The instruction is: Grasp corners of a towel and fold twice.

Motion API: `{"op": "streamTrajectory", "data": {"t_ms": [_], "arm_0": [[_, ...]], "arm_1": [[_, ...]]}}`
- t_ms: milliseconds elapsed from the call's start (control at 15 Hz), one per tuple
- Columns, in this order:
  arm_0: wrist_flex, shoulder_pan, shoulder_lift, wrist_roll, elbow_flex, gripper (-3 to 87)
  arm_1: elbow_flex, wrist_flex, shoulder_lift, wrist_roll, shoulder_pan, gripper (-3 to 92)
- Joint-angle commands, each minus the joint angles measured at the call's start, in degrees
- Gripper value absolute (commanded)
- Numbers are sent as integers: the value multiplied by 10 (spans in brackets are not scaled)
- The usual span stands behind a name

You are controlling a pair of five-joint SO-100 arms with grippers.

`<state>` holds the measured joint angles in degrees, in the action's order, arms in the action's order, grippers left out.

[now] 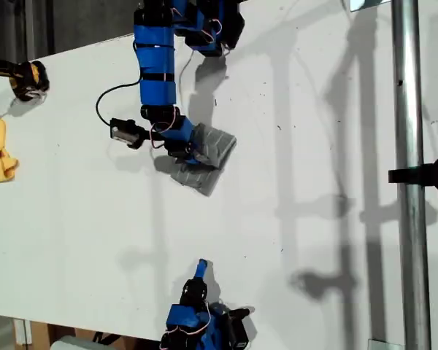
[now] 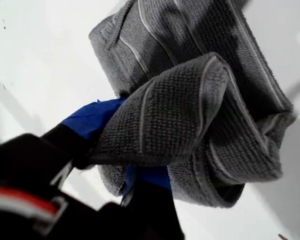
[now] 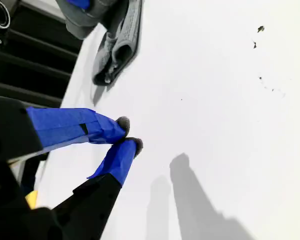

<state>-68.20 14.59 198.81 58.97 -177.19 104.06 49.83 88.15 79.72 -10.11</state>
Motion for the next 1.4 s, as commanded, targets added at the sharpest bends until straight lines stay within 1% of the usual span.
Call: {"op": "streamTrajectory", "data": {"t_ms": [0,67,133,200,267,333,400,467,600,733,1000,1067,1133,1200,1333], "arm_0": [[-3,-4,4,-3,-4,18],[-3,-4,4,-3,-4,18],[-3,-4,4,-3,-4,18],[-3,-4,4,-3,-4,18],[-3,-5,4,-2,-4,18],[-3,-8,4,0,-4,18],[-3,-9,4,1,-4,18],[-3,-9,4,2,-4,18],[-3,-8,4,1,-4,18],[-3,-8,4,2,-4,18],[-1,-10,4,5,-4,21],[3,-10,4,5,-4,26],[5,-15,4,15,-4,7],[8,-18,4,33,-7,-20],[14,-47,4,46,-9,-20]], "arm_1": [[-43,-58,-46,-18,-17,-2],[-62,-78,-87,-25,-24,6],[-85,-96,-134,-26,-32,40],[-125,-84,-187,-26,-41,186],[-163,-61,-211,-33,-44,306],[-185,-44,-204,-58,-42,342],[-221,6,-191,-68,-41,377],[-258,57,-178,-77,-40,377],[-287,113,-135,-80,-36,285],[-283,130,-81,-80,-35,232],[-268,142,35,-108,-53,231],[-249,137,69,-125,-57,145],[-227,145,107,-134,-62,51],[-185,147,160,-134,-63,39],[-66,153,280,-111,-62,-1]]}}
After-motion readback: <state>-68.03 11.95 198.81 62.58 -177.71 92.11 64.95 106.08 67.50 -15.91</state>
